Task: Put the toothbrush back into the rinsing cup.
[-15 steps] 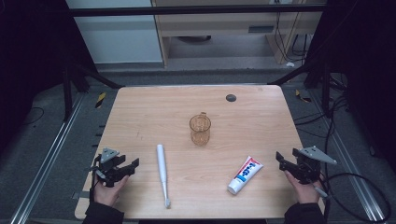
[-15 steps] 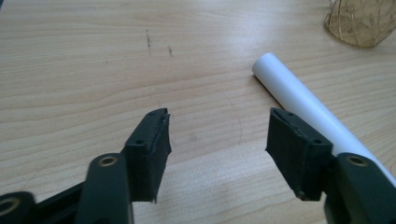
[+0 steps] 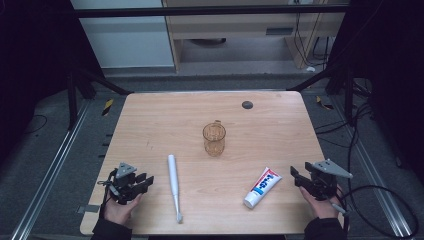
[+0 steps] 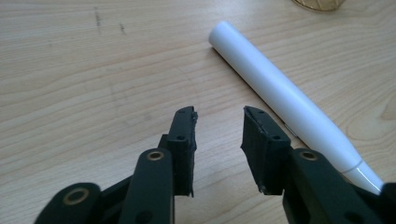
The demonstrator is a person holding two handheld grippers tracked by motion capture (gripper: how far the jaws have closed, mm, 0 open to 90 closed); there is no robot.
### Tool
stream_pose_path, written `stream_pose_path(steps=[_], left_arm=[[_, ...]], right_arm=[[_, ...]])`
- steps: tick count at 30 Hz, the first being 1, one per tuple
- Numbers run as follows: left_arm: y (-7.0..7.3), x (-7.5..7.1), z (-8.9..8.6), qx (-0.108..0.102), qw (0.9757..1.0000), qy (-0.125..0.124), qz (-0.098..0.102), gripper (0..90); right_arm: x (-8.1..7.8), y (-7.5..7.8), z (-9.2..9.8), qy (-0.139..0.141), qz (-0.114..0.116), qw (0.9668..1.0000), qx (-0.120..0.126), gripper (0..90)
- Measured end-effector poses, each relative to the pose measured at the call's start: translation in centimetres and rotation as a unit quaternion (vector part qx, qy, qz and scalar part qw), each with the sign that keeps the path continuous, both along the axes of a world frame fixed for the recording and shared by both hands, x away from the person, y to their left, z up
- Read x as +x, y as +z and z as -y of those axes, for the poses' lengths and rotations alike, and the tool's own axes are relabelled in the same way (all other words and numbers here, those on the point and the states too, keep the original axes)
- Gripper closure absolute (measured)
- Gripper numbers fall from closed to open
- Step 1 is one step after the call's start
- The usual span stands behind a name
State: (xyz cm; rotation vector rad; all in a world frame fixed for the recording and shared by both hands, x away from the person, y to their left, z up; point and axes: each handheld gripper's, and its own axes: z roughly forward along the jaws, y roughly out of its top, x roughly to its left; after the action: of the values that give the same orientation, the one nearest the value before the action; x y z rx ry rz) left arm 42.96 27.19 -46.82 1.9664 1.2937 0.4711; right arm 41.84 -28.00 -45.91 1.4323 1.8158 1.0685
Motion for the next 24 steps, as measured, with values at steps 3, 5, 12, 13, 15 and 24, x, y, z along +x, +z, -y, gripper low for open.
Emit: stream_pose_path(steps=[3, 5, 12, 13, 15, 24], left_arm=[[0.0, -0.1, 0.4, 0.008, 0.9999, -0.005, -0.006, 69.5], [-0.1, -0.2, 0.7, 0.010, 0.9999, -0.008, -0.011, 74.3], [-0.2, -0.5, 1.9, 0.009, 0.9988, -0.038, -0.028, 83.8], [-0.2, -0.6, 2.1, 0.010, 0.9984, -0.047, -0.030, 84.9], [-0.2, -0.7, 2.4, 0.013, 0.9979, -0.056, -0.031, 87.2], [-0.4, -1.4, 4.1, 0.019, 0.9929, -0.108, -0.046, 89.6]], right_arm=[[-0.1, -0.1, -0.1, 0.000, 0.001, 1.0000, -0.004, 43.1], [-0.1, -0.1, -0.3, 0.004, 0.004, 1.0000, -0.004, 43.7], [-0.2, -0.1, -0.5, 0.007, 0.007, 1.0000, -0.001, 43.8], [-0.2, -0.1, -0.6, 0.007, 0.004, 1.0000, 0.001, 43.8], [-0.2, -0.2, -0.6, 0.009, 0.006, 0.9999, -0.004, 43.8], [-0.2, -0.2, -0.8, 0.011, 0.007, 0.9999, -0.004, 44.2]])
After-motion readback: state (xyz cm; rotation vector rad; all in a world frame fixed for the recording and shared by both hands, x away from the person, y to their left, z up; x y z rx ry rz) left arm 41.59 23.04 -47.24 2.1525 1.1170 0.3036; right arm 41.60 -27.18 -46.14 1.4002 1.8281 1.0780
